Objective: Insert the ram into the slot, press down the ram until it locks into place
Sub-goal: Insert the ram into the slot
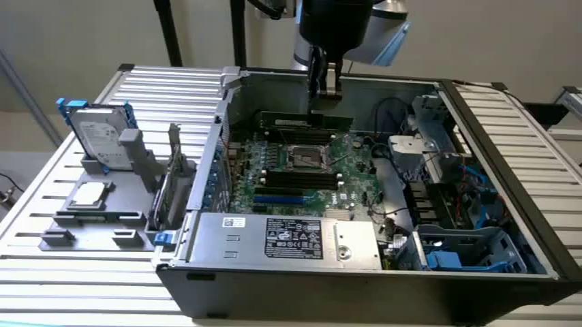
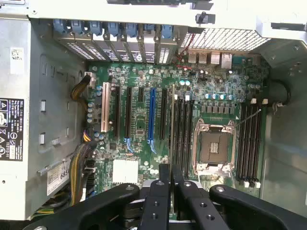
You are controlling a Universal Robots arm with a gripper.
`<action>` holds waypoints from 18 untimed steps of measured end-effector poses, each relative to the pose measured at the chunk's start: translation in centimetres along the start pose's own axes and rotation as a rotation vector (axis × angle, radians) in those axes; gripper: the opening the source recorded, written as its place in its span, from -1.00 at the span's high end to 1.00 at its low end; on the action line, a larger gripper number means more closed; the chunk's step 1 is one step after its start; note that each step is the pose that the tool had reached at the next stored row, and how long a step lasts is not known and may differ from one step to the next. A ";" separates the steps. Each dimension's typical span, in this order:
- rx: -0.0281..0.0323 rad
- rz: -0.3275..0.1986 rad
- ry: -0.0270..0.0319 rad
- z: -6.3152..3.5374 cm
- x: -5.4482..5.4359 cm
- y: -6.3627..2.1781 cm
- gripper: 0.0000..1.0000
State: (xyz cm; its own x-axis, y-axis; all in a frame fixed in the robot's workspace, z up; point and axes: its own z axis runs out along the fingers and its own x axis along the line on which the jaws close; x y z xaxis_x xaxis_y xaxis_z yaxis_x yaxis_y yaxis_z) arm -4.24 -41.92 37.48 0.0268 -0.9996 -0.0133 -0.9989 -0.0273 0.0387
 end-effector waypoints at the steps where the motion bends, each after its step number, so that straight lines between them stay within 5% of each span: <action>1: 0.0000 0.000 0.0000 0.00 0.0 0.00 0.73; 18: 0.0002 0.000 0.0000 0.86 0.0 -0.04 0.73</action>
State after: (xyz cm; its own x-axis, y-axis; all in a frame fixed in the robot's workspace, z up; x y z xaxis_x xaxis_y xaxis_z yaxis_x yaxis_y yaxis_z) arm -4.23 -41.87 36.62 0.0268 -0.9996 -0.0133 -0.9989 -0.0273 0.0386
